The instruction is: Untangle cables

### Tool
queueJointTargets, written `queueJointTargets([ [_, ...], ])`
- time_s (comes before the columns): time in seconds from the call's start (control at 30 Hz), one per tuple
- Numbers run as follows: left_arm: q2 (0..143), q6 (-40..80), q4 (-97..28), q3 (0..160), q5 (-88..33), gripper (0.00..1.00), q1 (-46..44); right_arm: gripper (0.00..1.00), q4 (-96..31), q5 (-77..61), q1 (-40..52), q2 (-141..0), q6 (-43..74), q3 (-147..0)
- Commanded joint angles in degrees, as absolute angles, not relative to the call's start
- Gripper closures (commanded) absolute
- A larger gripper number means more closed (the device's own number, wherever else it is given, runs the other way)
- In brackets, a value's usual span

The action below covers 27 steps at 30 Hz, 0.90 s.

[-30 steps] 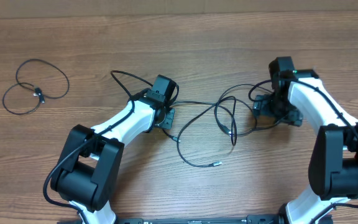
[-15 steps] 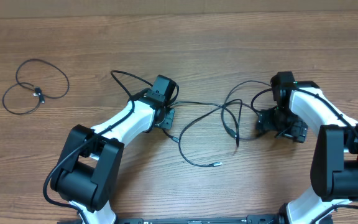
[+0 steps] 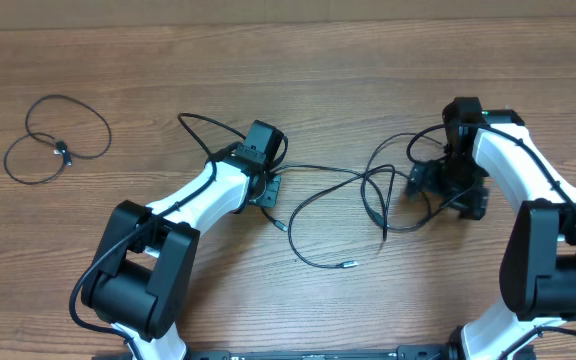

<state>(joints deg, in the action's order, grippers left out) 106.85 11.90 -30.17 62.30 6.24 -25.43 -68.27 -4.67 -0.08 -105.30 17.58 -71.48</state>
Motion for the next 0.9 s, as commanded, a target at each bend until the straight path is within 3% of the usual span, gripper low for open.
queueJointTargets([
  [0.0,107.6,12.0,-30.1,61.8,6.4,0.67,-25.5,0.00,-68.2,-19.2,-0.1,-105.5,13.2,-72.2],
  [0.1,107.6,12.0,-30.0,61.8,6.4,0.67,-25.5,0.00,-68.5,-22.7,1.0,-105.5,13.2,-71.9],
  [0.3,107.6,12.1,-30.0,61.8,6.4,0.67,-25.5,0.09,-69.6,-22.8,4.4,-105.5,8.4,-71.7],
  [0.43,107.6,12.1,-30.0,61.8,6.4,0.64,-25.5,0.01,-67.9,-22.6,3.4,-105.5,8.2,-71.7],
  [0.53,107.6,12.1,-30.0,61.8,6.4,0.62,-25.5,0.00,-64.6,-23.3,0.8,-105.5,8.7,-71.7],
  [0.77,107.6,12.0,-30.0,61.8,6.4,0.59,-25.5,0.00,-66.0,-45.0,-4.3,-105.5,-5.6,-71.7],
  [0.87,107.6,12.1,-30.0,61.8,6.4,0.58,-25.5,0.00,-66.9,-48.1,-4.6,-105.5,-8.5,-71.7],
])
